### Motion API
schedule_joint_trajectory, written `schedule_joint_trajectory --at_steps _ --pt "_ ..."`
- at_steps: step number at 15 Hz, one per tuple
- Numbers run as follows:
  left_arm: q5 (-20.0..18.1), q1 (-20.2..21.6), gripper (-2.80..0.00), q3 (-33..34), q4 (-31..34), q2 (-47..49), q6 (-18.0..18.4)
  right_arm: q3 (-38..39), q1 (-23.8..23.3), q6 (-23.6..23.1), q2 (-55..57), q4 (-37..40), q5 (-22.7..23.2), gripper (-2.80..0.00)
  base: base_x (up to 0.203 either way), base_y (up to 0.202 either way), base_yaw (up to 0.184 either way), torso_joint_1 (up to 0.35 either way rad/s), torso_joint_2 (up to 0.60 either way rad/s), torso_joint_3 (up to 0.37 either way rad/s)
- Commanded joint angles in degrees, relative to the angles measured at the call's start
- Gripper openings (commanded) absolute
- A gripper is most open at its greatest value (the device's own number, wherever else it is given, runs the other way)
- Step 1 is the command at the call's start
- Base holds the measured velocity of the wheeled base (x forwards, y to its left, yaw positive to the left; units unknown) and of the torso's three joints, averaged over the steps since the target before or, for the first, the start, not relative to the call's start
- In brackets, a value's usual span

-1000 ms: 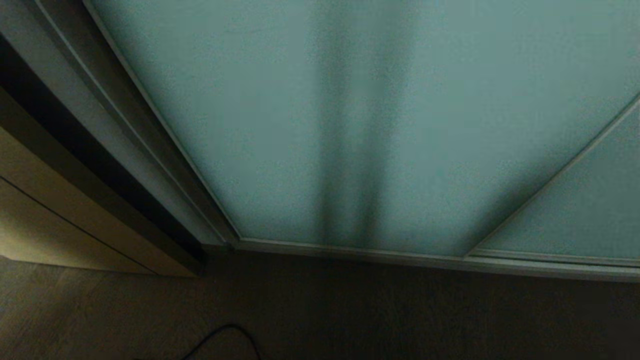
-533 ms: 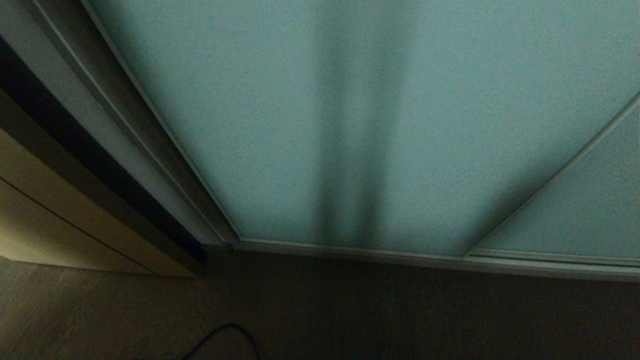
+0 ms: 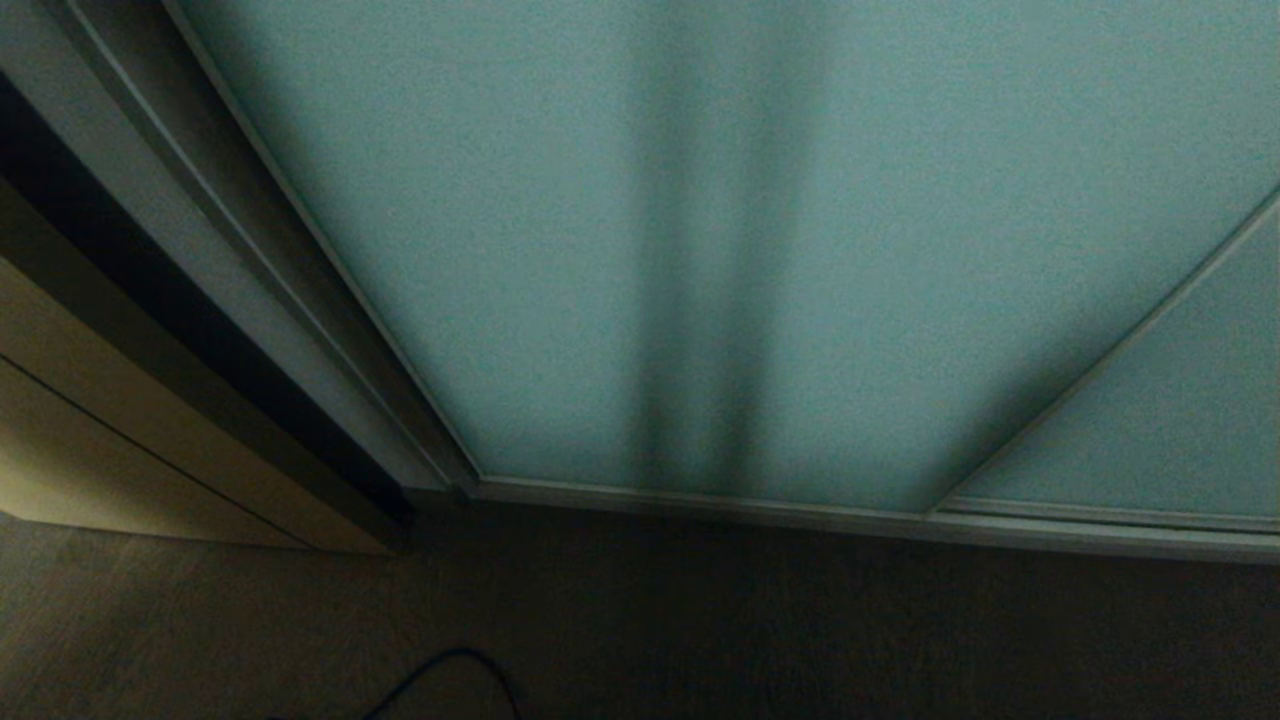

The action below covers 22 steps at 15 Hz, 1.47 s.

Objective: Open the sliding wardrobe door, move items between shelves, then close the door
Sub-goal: Close the door, then open the door

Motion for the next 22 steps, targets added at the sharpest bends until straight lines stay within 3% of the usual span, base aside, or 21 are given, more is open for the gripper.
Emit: schedule_joint_trajectory --at_steps 1,9,22 --pt "-0.09 -0.02 -2.80 -2.46 -0.20 3.52 0.02 0.00 0.01 0.00 -0.01 -0.04 0.02 -2.80 0.000 0.000 0.000 0.000 0.00 0.000" --pt "-3.29 -0.20 -2.80 -4.68 -0.38 8.07 -0.54 0.00 0.01 0.00 -0.01 -0.04 0.02 -2.80 0.000 0.000 0.000 0.000 0.00 0.000" --pt "-3.74 -0.20 -2.80 -9.85 -0.38 14.45 -1.21 0.00 0.01 0.00 -0.01 -0.04 0.02 -2.80 0.000 0.000 0.000 0.000 0.00 0.000"
